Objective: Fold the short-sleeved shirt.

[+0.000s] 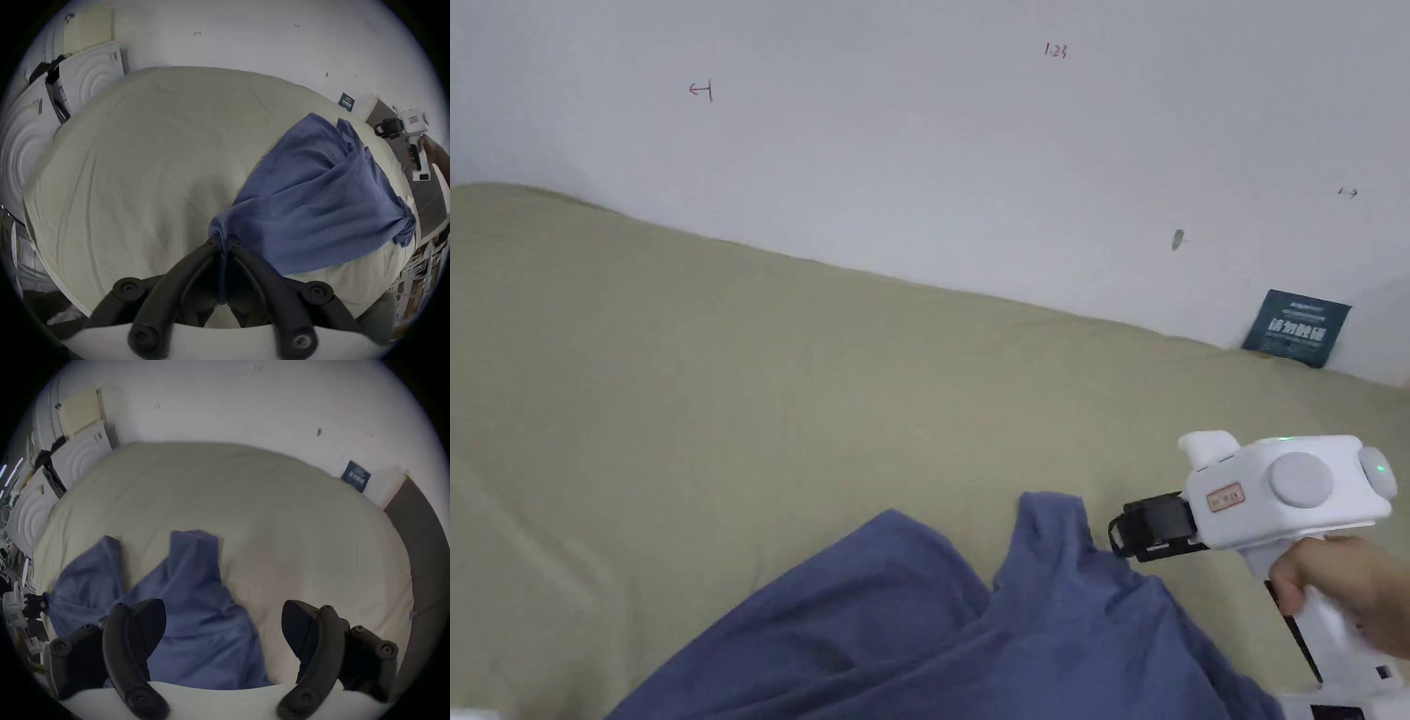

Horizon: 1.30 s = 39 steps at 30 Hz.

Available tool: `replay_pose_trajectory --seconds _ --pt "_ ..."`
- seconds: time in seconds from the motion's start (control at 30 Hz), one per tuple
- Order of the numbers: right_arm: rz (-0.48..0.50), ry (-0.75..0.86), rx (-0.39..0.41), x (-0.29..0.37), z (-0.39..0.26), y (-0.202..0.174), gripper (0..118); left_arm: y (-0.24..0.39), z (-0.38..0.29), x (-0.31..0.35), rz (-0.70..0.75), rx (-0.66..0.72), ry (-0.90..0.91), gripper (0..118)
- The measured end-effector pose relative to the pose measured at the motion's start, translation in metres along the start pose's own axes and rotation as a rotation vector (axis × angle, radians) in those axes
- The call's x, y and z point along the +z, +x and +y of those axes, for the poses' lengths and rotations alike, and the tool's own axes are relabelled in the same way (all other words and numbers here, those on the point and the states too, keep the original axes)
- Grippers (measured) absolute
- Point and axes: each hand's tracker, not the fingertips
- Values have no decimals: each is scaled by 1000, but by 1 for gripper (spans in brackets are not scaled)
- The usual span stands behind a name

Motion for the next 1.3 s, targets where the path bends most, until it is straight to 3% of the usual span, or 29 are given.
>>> replay_pose_trajectory --seconds 0.1,0.2,0.3,0.37,0.4,0.43,0.47,0.5,0.63,0.93,1.3 --pt "48 -101 76 -29 7 0 101 -3 -3 -3 -11 17 1 2" --pt "37 -173 153 -53 6 0 101 -2 -1 -4 -8 15 1 2" --pt "34 -205 175 -61 0 -3 101 2 0 -4 1 3 3 2" --pt "63 -197 178 -61 -3 -5 95 3 0 -5 4 1 2 2" --pt "117 -223 155 -60 -5 -4 71 2 0 -5 3 2 1 2" --pt "148 -233 123 -60 -8 -3 34 3 0 -5 3 3 3 2" --pt "104 -218 134 -58 -9 -6 9 3 0 -5 2 5 5 2" --pt "72 -174 163 -52 -9 -7 6 3 0 -5 -1 9 5 2" --pt "96 -87 177 -27 -10 -12 5 6 3 3 -8 8 5 2" --pt "118 204 128 80 -1 -7 5 10 40 46 -75 -10 124 2" --pt "-37 553 84 221 26 -2 5 42 172 103 -138 -155 333 2"
